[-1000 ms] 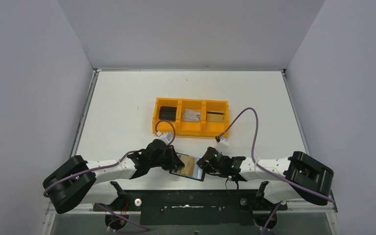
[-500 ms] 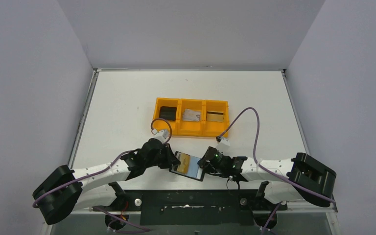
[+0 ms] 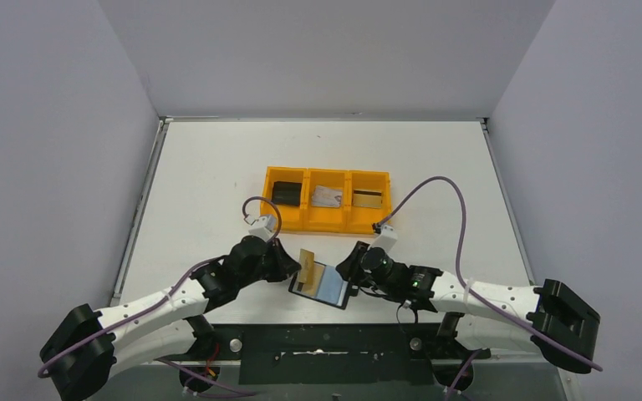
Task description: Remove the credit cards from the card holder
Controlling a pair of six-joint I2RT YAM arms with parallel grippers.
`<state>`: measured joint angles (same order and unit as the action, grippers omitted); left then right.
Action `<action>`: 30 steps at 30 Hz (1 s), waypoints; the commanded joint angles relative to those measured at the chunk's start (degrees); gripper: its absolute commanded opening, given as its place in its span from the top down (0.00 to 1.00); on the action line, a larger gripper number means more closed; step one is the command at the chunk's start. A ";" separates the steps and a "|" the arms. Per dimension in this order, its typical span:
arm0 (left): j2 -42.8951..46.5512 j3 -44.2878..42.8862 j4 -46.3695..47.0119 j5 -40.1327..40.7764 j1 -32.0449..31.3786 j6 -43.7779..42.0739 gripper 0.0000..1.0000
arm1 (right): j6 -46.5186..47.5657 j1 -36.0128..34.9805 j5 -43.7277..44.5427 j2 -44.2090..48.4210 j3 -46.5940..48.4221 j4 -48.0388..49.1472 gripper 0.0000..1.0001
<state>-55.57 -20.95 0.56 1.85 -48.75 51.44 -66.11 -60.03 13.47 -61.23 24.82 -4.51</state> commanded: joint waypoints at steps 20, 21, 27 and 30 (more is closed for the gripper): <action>11.23 0.35 -3.50 5.42 0.68 -0.25 1.00 | 0.96 0.02 -4.16 -21.54 8.70 -2.09 0.77; 10.82 0.18 -3.13 5.08 0.68 -0.65 1.00 | 1.58 0.08 -4.12 -21.24 9.05 -1.74 0.75; 9.82 -0.04 -0.97 3.46 0.70 -1.86 1.00 | 5.01 -0.41 -0.74 -16.19 11.56 0.32 0.66; 11.17 1.50 -0.87 4.87 0.68 -1.55 1.00 | 6.14 -0.60 1.36 -11.87 9.53 3.33 0.50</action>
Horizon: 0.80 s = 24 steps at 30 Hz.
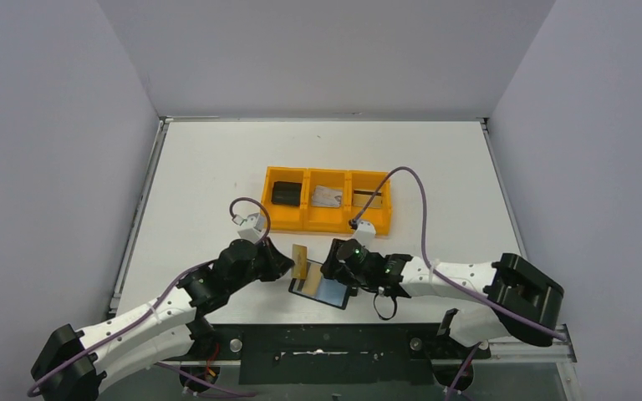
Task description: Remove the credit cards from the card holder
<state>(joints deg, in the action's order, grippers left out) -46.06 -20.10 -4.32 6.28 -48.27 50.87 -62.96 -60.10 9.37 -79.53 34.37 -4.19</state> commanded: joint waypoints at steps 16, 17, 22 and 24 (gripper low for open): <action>12.23 8.15 18.59 -7.09 0.19 1.09 1.00 | 11.49 4.51 -12.92 16.20 -12.89 35.54 0.31; 11.78 8.14 19.46 -7.96 0.19 1.30 1.00 | 11.68 4.97 -14.98 16.14 -13.52 38.21 0.30; 9.26 8.85 23.72 -11.93 1.05 2.66 1.00 | 10.67 8.04 -22.24 14.28 -13.99 42.77 0.31; 8.75 9.46 26.55 -15.66 2.36 3.35 1.00 | 9.58 9.21 -24.27 13.40 -14.79 45.45 0.32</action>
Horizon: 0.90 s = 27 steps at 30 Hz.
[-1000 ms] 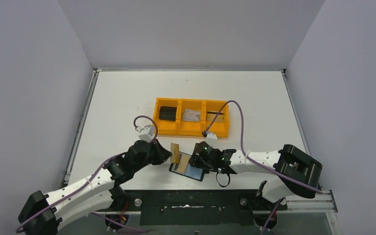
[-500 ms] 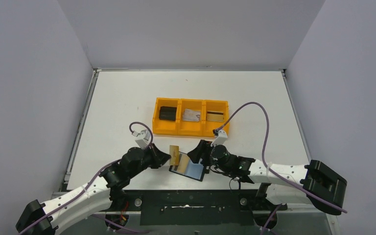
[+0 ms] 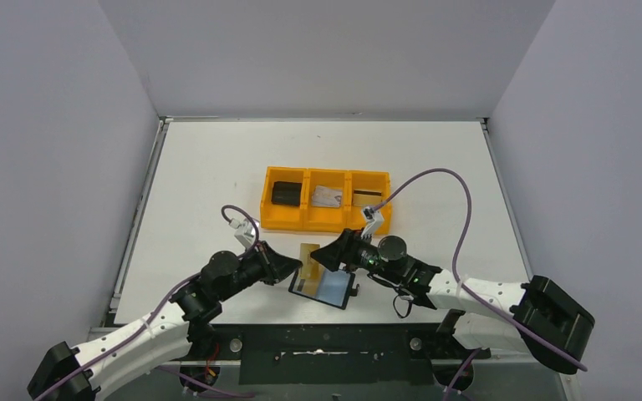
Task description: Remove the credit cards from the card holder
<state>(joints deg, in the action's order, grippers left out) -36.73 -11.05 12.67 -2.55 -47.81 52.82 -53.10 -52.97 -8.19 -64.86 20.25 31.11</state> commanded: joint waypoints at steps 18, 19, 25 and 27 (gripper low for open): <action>-4.45 6.32 28.22 -26.32 15.43 11.73 1.00 | -3.79 3.66 -16.14 -8.00 -0.41 21.40 0.52; -4.37 6.16 28.14 -26.36 15.44 11.70 1.00 | -3.77 3.67 -16.19 -8.15 -0.39 21.63 0.54; -4.29 6.84 26.65 -26.00 15.73 11.09 1.00 | -3.68 3.67 -16.98 -7.61 -0.80 21.91 0.76; -4.27 8.12 28.00 -25.85 15.85 11.82 1.00 | -3.87 3.71 -17.81 -7.56 -0.99 23.04 0.82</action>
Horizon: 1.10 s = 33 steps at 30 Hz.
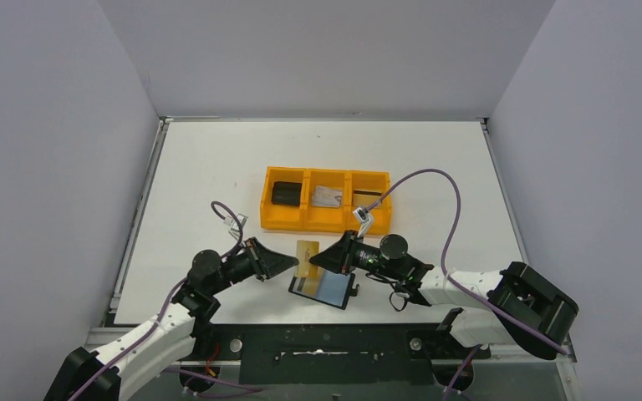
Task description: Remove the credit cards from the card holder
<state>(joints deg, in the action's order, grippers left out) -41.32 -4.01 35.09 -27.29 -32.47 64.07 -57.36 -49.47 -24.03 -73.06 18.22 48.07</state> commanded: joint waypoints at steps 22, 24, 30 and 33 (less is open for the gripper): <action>4.74 -13.82 -31.49 12.99 2.06 -14.84 0.17 | 6.67 0.24 11.43 11.61 3.36 -18.31 1.00; 4.95 -17.66 -38.24 17.17 2.10 -18.05 0.16 | 7.56 0.18 14.85 13.93 4.04 -22.59 1.00; 4.15 -29.33 -56.70 32.11 2.06 -24.90 0.15 | 10.49 0.18 24.67 19.02 7.81 -35.45 1.00; 3.96 -31.61 -59.49 36.64 2.06 -27.57 0.14 | 11.51 0.23 28.17 20.07 9.57 -39.23 1.00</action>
<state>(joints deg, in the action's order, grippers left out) -37.32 -31.07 -15.31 -1.02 -30.63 42.85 -49.17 -49.43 -4.40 -55.22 23.46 15.66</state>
